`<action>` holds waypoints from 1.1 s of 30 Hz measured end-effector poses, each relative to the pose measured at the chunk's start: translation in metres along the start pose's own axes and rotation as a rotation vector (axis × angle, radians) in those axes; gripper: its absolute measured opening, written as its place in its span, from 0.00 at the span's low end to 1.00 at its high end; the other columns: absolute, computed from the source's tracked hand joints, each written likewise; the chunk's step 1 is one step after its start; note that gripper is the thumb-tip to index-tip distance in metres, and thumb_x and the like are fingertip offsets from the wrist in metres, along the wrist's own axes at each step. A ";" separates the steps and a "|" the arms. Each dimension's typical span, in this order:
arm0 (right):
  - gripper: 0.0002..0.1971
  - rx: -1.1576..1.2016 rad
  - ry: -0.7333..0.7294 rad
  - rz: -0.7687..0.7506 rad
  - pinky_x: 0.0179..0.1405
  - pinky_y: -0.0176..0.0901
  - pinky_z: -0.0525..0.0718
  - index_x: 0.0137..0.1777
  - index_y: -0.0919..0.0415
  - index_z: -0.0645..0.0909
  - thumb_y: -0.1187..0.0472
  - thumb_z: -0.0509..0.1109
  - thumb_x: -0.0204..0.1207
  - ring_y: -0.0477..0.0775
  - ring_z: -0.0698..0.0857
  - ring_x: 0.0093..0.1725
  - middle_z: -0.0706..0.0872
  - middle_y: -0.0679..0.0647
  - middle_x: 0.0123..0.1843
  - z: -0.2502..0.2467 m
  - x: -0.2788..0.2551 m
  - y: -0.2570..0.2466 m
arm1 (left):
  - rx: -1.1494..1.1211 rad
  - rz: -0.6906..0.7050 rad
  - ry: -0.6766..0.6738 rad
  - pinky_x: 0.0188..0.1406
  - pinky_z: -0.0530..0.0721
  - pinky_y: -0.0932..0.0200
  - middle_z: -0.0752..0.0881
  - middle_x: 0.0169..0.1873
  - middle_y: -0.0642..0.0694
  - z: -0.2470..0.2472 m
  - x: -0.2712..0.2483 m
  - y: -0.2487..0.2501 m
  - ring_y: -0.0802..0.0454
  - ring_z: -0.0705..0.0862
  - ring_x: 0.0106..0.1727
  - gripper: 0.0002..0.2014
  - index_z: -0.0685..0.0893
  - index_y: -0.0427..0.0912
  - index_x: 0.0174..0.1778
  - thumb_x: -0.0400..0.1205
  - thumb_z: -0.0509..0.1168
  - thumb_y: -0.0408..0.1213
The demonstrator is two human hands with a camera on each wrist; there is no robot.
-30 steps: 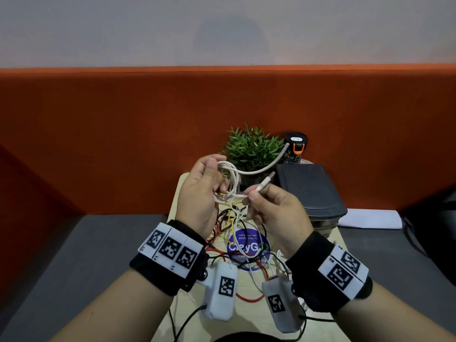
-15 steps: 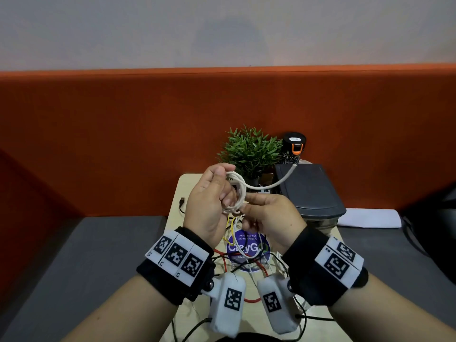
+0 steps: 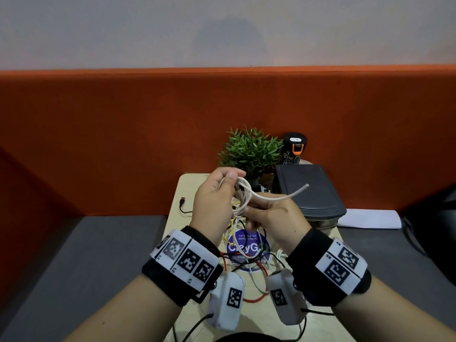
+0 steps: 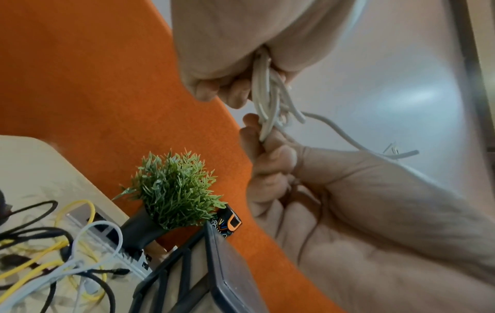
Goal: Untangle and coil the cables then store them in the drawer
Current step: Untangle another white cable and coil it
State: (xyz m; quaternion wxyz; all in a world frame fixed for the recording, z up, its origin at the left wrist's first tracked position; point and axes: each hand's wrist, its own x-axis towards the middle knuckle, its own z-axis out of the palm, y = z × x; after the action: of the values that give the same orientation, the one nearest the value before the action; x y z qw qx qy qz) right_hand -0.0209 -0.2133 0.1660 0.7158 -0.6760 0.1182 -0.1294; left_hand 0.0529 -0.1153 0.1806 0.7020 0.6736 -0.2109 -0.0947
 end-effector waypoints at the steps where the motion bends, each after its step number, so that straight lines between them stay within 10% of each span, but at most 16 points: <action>1: 0.15 0.024 -0.006 -0.001 0.26 0.37 0.79 0.51 0.56 0.87 0.76 0.66 0.77 0.49 0.78 0.25 0.85 0.49 0.28 0.000 0.000 0.001 | 0.028 0.009 -0.003 0.32 0.76 0.69 0.81 0.32 0.52 0.000 0.001 -0.001 0.63 0.78 0.32 0.12 0.86 0.44 0.44 0.87 0.57 0.37; 9: 0.16 0.284 -0.033 0.035 0.29 0.35 0.81 0.50 0.62 0.87 0.80 0.63 0.76 0.50 0.78 0.30 0.88 0.53 0.36 -0.001 0.000 0.000 | 0.048 0.006 -0.080 0.24 0.71 0.75 0.77 0.18 0.62 -0.001 0.003 0.009 0.66 0.74 0.22 0.13 0.85 0.35 0.48 0.87 0.55 0.34; 13: 0.13 0.347 -0.008 0.023 0.30 0.34 0.82 0.52 0.68 0.86 0.79 0.64 0.75 0.52 0.77 0.31 0.88 0.60 0.40 0.000 0.001 0.000 | 0.029 -0.030 -0.094 0.26 0.77 0.59 0.83 0.27 0.54 0.001 0.004 0.002 0.54 0.77 0.29 0.12 0.86 0.43 0.44 0.87 0.57 0.35; 17: 0.17 0.427 -0.027 0.098 0.34 0.39 0.84 0.59 0.79 0.80 0.83 0.55 0.74 0.53 0.79 0.28 0.83 0.68 0.38 -0.006 0.002 -0.006 | 0.141 0.042 -0.008 0.35 0.77 0.67 0.85 0.32 0.56 -0.001 0.006 -0.006 0.63 0.80 0.33 0.11 0.86 0.40 0.45 0.86 0.58 0.32; 25: 0.34 0.500 -0.165 0.012 0.50 0.47 0.85 0.66 0.61 0.74 0.76 0.72 0.56 0.54 0.83 0.39 0.82 0.65 0.48 -0.011 0.001 -0.001 | 0.424 0.248 0.039 0.45 0.79 0.55 0.85 0.39 0.63 -0.004 0.006 -0.005 0.63 0.81 0.41 0.10 0.83 0.54 0.47 0.85 0.56 0.42; 28: 0.23 0.314 -0.073 -0.037 0.49 0.48 0.85 0.64 0.57 0.78 0.63 0.78 0.69 0.53 0.83 0.39 0.84 0.59 0.48 -0.007 0.002 0.001 | 0.399 0.240 0.022 0.37 0.74 0.73 0.84 0.36 0.60 -0.002 0.006 -0.004 0.67 0.81 0.40 0.10 0.84 0.49 0.49 0.86 0.58 0.37; 33: 0.15 0.383 0.078 -0.057 0.38 0.43 0.84 0.56 0.65 0.79 0.57 0.65 0.73 0.54 0.83 0.33 0.86 0.62 0.43 -0.004 0.005 0.000 | 0.372 0.266 0.021 0.33 0.75 0.68 0.83 0.33 0.57 -0.001 0.005 -0.005 0.63 0.80 0.35 0.09 0.82 0.47 0.48 0.87 0.56 0.38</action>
State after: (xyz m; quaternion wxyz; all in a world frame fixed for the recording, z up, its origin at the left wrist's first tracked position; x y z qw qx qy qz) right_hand -0.0177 -0.2190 0.1657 0.8223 -0.5250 0.0998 -0.1958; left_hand 0.0587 -0.1170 0.1768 0.5741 0.7587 -0.3044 0.0464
